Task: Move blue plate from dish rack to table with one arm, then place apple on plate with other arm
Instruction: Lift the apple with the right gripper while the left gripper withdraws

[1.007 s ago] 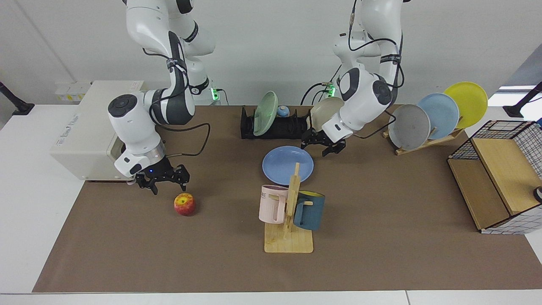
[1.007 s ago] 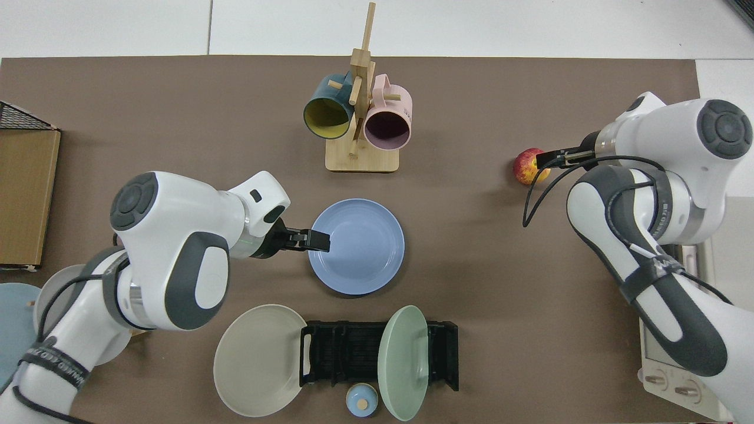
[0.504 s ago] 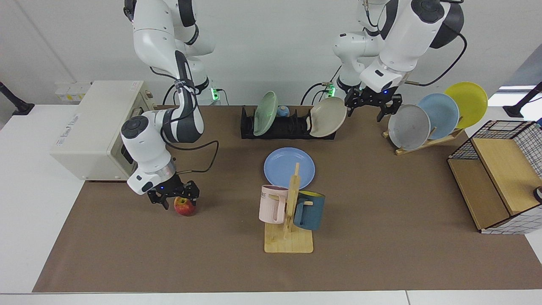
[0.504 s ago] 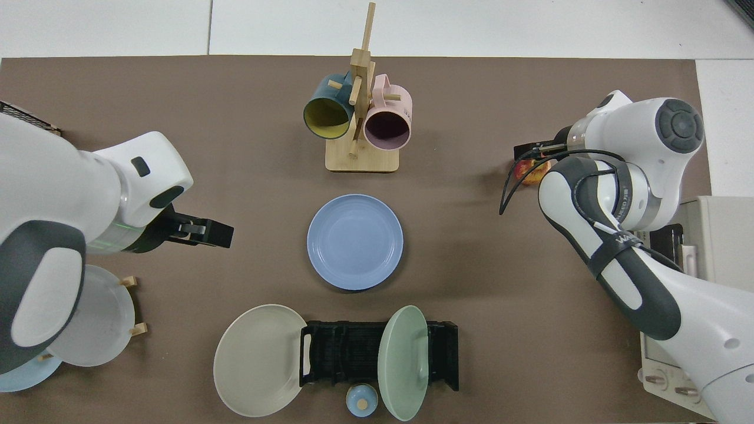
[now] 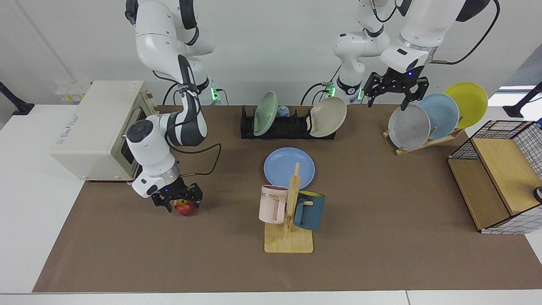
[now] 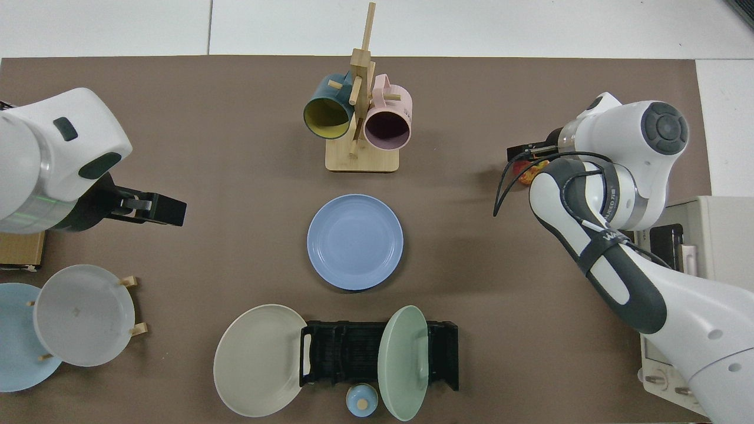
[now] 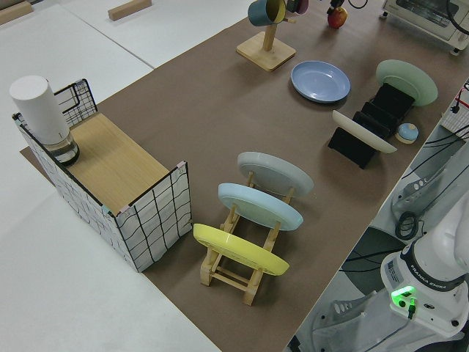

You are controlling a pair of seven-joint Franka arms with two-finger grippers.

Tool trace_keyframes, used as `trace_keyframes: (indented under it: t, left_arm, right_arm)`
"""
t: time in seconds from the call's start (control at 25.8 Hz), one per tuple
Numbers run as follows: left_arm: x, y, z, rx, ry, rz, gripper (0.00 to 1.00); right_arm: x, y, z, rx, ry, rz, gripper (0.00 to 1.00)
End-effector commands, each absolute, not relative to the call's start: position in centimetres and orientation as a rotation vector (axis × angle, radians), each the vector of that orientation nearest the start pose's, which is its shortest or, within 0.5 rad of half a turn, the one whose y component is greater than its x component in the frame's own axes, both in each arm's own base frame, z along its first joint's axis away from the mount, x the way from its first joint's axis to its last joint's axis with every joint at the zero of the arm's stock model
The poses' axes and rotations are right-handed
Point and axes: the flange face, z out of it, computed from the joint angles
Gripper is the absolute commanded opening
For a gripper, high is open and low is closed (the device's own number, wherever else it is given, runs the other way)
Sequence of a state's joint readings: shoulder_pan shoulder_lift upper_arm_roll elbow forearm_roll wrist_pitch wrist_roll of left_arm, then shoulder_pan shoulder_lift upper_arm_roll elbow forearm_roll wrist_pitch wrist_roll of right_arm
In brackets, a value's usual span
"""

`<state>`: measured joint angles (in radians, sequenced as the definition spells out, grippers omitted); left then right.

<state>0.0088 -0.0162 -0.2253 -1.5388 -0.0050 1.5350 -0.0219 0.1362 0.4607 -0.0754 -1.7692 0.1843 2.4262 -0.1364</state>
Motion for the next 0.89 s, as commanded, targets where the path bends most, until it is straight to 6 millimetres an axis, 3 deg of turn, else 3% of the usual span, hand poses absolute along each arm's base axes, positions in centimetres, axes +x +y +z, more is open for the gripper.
trace_keyframes:
  t: [0.0,0.15,0.31,0.35,0.39,0.46,0.5,0.54,0.77,0.85]
  left_arm:
    - [53.6,-12.1,65.1,-3.105,0.308,-0.002,1.0]
    - [52.2,-11.4,64.5,-3.093,0.287,0.052,1.0]
    - [52.0,-10.7,64.5,-3.092,0.268,0.067,1.0]
    - [51.9,-10.7,64.4,-3.092,0.26,0.076,1.0]
    - [51.8,-10.6,64.4,-3.091,0.26,0.081,1.0]
    - [51.8,-10.2,64.4,-3.091,0.248,0.097,1.0]
    - [51.8,-9.8,64.4,-3.094,0.237,0.098,1.0]
    - [51.9,-9.6,64.4,-3.096,0.232,0.098,1.0]
    - [52.0,-8.8,64.4,-3.112,0.221,0.096,1.0]
    - [52.0,-9.1,64.4,-3.119,0.227,0.095,1.0]
  right_arm:
    - [67.5,4.6,30.7,-3.02,-0.152,-0.299,1.0]
    - [66.8,4.5,29.7,-3.027,-0.155,-0.246,1.0]
    - [66.6,4.0,29.5,-3.031,-0.149,-0.223,0.99]
    - [66.6,4.0,29.5,-3.032,-0.151,-0.221,0.91]
    - [66.6,4.1,29.5,-3.033,-0.155,-0.221,0.75]
    - [66.6,4.0,29.5,-3.035,-0.152,-0.221,0.23]
    - [66.7,4.1,29.6,-3.034,-0.153,-0.223,0.06]
    - [66.7,4.4,29.6,-3.03,-0.138,-0.224,0.0]
    - [67.7,5.2,32.4,-3.005,-0.05,-0.256,0.0]
    - [67.7,7.3,33.2,-2.998,-0.027,-0.243,0.0]
